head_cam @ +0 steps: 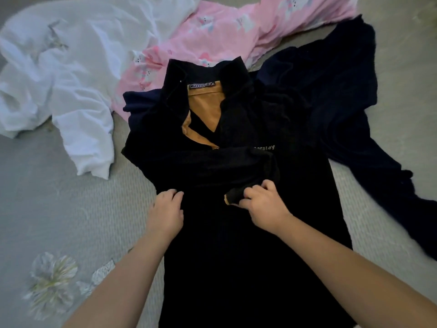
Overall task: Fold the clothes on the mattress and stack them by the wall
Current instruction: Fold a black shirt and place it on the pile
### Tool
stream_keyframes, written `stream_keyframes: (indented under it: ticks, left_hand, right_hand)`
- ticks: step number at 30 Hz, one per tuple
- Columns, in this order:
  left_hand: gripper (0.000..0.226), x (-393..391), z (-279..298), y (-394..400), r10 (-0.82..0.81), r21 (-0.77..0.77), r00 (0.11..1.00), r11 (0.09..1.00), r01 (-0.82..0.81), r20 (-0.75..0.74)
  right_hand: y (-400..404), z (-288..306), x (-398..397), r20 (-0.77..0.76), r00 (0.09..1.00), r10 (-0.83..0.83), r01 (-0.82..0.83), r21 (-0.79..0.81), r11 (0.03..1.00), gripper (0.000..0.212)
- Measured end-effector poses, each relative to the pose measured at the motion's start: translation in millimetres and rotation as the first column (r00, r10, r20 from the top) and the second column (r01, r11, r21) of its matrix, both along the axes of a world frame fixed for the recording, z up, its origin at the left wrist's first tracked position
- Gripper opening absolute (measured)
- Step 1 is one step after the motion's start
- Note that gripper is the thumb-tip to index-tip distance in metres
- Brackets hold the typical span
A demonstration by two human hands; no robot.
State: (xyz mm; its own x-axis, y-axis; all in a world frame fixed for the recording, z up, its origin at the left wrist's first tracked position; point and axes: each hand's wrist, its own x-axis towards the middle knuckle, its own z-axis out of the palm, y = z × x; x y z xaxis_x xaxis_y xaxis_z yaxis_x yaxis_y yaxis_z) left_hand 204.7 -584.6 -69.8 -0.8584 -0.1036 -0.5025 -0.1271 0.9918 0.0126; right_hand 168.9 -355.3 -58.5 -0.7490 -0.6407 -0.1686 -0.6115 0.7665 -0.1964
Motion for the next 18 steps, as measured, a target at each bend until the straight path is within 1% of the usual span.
stream_keyframes:
  ticks: [1,2,3,4,5,6,7,8,9,10,11,12,13,14,15,16,17,18]
  left_hand:
    - [0.043,-1.9,-1.1,-0.7,-0.011,-0.033,1.000,0.999,0.011,0.002]
    - [0.039,-4.4,-0.1,-0.1,-0.002,-0.048,1.000,0.999,0.002,-0.009]
    - [0.036,-7.8,2.9,0.6,0.007,-0.035,0.999,0.999,-0.009,-0.040]
    - [0.038,-11.6,6.5,0.6,-0.001,0.013,0.995,1.000,0.002,-0.102]
    - [0.043,-16.3,11.0,0.2,-0.032,0.079,0.986,0.996,0.046,-0.166]
    - [0.045,-21.5,15.3,-1.2,-0.068,0.137,0.965,0.985,0.106,-0.254]
    - [0.043,-27.6,17.1,-3.7,-0.115,0.142,0.925,0.974,0.177,-0.363]
    - [0.041,-35.5,18.0,-5.7,-0.138,0.110,0.888,0.972,0.206,-0.439]
    - [0.041,-45.0,18.6,-7.4,-0.145,0.079,0.874,0.976,0.203,-0.463]
    - [0.042,-54.7,18.3,-10.3,-0.128,0.060,0.883,0.983,0.173,-0.452]
    - [0.042,-63.7,17.5,-14.7,-0.091,0.041,0.902,0.992,0.118,-0.421]
    - [0.040,-71.1,16.1,-20.1,-0.048,0.019,0.927,0.998,0.059,-0.372]
    - [0.037,-76.3,15.1,-25.7,-0.025,0.007,0.940,1.000,0.029,-0.340]
    - [0.032,-80.0,13.5,-31.3,-0.043,0.004,0.933,0.999,0.048,-0.356]
    - [0.026,-83.3,15.3,-36.3,-0.073,0.016,0.930,0.996,0.085,-0.360]
    - [0.022,-87.0,19.6,-41.3,-0.100,0.047,0.926,0.991,0.125,-0.364]
    - [0.023,-90.5,25.0,-45.9,-0.114,0.110,0.930,0.981,0.162,-0.348]
    - [0.027,-92.9,27.5,-52.3,-0.119,0.194,0.932,0.962,0.194,-0.343]
  right_hand:
    - [17.0,2.0,-0.8,-0.017,0.992,-0.127,0.122,-0.156,0.980,0.029]
    - [34.8,5.9,-0.5,0.051,0.957,-0.285,0.287,-0.286,0.914,0.027]
    - [53.9,10.7,-1.6,0.136,0.874,-0.467,0.483,-0.356,0.800,0.023]
    - [72.8,15.0,-3.5,0.225,0.729,-0.647,0.679,-0.354,0.643,0.019]
    - [90.0,16.3,-5.9,0.284,0.557,-0.780,0.825,-0.293,0.483,0.018]
    - [105.5,13.5,-6.3,0.328,0.399,-0.856,0.914,-0.213,0.344,0.023]
    - [115.8,11.0,-7.4,0.368,0.293,-0.883,0.956,-0.142,0.258,0.033]
    - [120.3,9.2,-9.9,0.409,0.227,-0.884,0.974,-0.092,0.207,0.045]
    - [120.1,8.4,-13.2,0.429,0.207,-0.879,0.978,-0.071,0.196,0.057]
    - [117.6,7.9,-17.5,0.408,0.243,-0.880,0.969,-0.063,0.238,0.066]
    - [113.8,7.4,-22.9,0.339,0.332,-0.880,0.941,-0.052,0.335,0.071]
    - [109.7,5.2,-29.3,0.249,0.454,-0.855,0.885,-0.017,0.465,0.071]
    - [106.4,2.8,-36.1,0.179,0.573,-0.800,0.805,0.061,0.591,0.067]
    - [103.4,1.4,-43.2,0.152,0.660,-0.736,0.717,0.168,0.677,0.063]
    - [100.4,1.5,-50.9,0.173,0.692,-0.700,0.648,0.277,0.709,0.060]
    - [98.1,3.1,-58.6,0.215,0.677,-0.704,0.608,0.376,0.699,0.058]
    - [97.1,6.4,-63.7,0.248,0.646,-0.722,0.577,0.459,0.675,0.055]
    - [96.8,12.2,-67.1,0.260,0.647,-0.717,0.526,0.528,0.666,0.049]
